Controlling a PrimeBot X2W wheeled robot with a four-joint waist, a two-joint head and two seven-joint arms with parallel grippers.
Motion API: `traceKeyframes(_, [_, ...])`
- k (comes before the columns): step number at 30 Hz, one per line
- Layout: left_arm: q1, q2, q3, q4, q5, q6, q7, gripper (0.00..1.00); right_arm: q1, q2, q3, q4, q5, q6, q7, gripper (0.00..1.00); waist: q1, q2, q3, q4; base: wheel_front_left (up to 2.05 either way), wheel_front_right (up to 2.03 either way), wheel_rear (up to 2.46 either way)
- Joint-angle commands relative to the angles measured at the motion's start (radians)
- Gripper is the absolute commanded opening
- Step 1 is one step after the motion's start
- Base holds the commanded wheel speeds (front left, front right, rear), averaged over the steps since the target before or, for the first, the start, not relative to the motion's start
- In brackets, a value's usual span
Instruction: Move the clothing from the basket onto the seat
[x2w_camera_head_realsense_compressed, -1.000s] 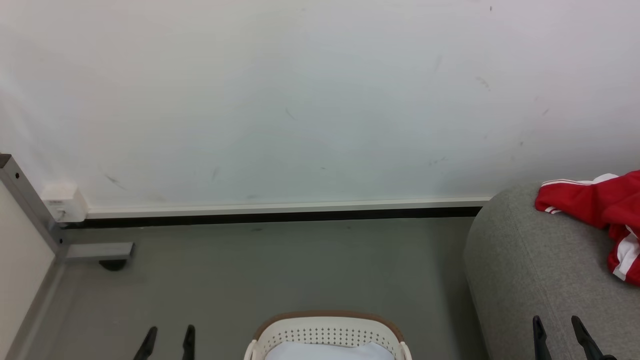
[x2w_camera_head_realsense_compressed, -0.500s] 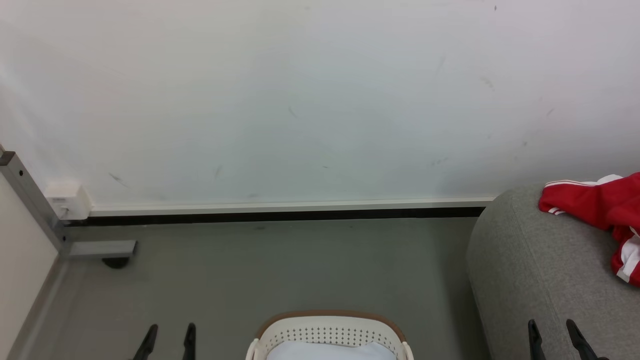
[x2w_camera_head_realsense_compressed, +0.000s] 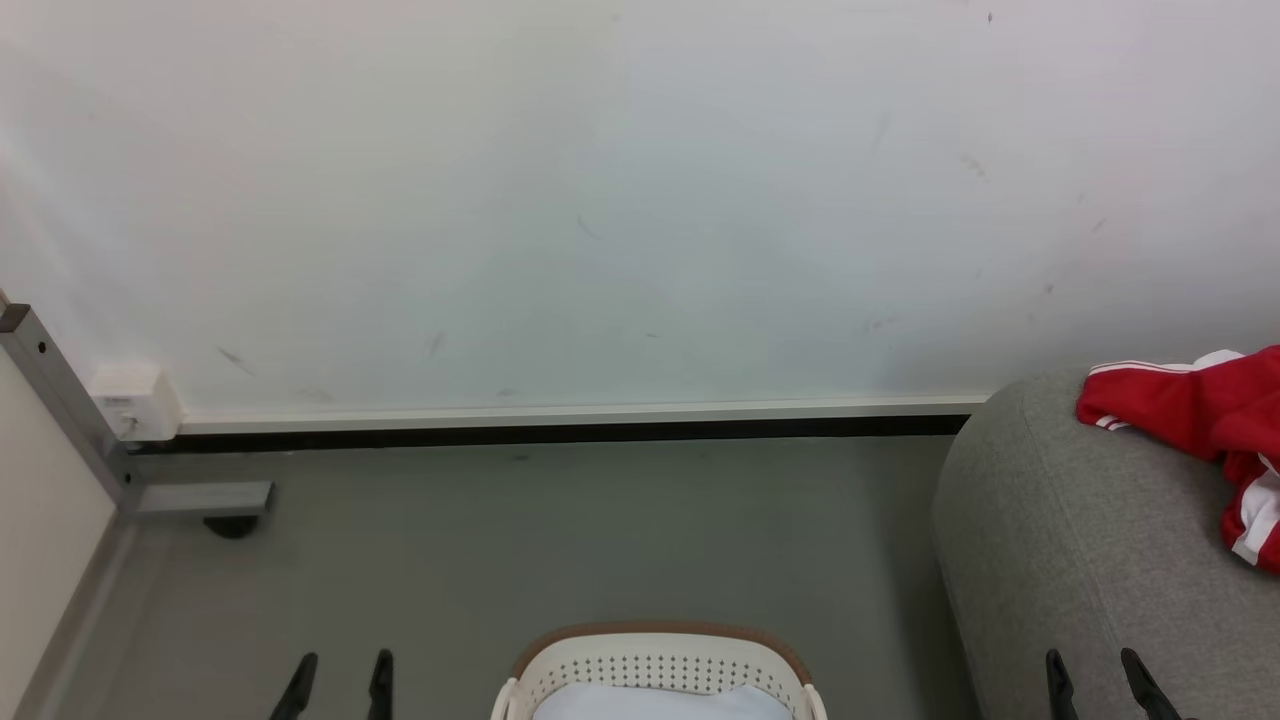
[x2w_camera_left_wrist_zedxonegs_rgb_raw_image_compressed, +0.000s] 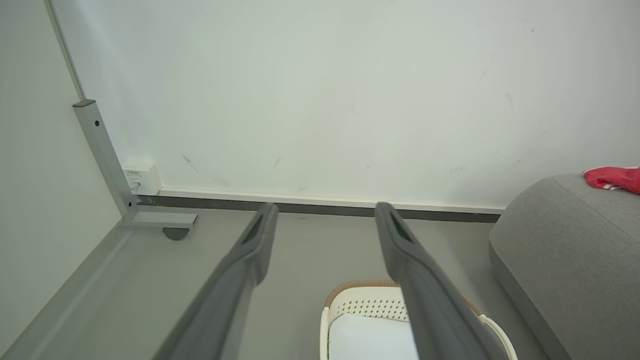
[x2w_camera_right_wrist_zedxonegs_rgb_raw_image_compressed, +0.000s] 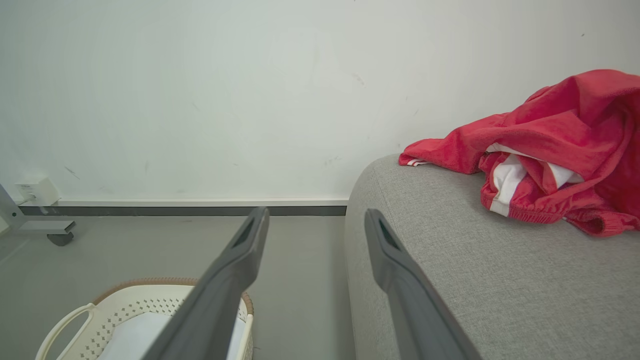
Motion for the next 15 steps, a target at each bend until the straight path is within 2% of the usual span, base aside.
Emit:
traceKeyframes(1, [-0.002, -0.002, 0.006, 0.002, 0.016, -0.006, -0.002, 1.00, -0.008, -0.002, 0.003, 0.004, -0.006, -0.002, 0.001, 1.00, 0.0000, -0.0001, 0.000, 0.000, 0.00, 0.00, 0.00])
traceKeyframes(9, [0.002, -0.006, 0.007, -0.001, 0.020, -0.004, -0.002, 1.00, -0.008, -0.002, 0.021, 0.010, 0.000, -0.002, 0.001, 1.00, 0.0000, -0.0001, -0.001, 0.001, 0.00, 0.00, 0.00])
traceKeyframes(10, [0.003, -0.005, 0.002, 0.004, 0.023, -0.006, -0.002, 0.00, -0.008, -0.002, 0.023, 0.011, 0.001, -0.002, 0.001, 0.00, 0.0000, -0.0001, -0.001, 0.001, 0.00, 0.00, 0.00])
traceKeyframes(15, [0.022, -0.015, -0.006, 0.045, 0.006, -0.007, 0.004, 0.00, 0.022, 0.011, 0.022, 0.044, 0.001, 0.000, 0.001, 0.00, 0.0000, -0.0001, -0.001, 0.001, 0.00, 0.00, 0.00])
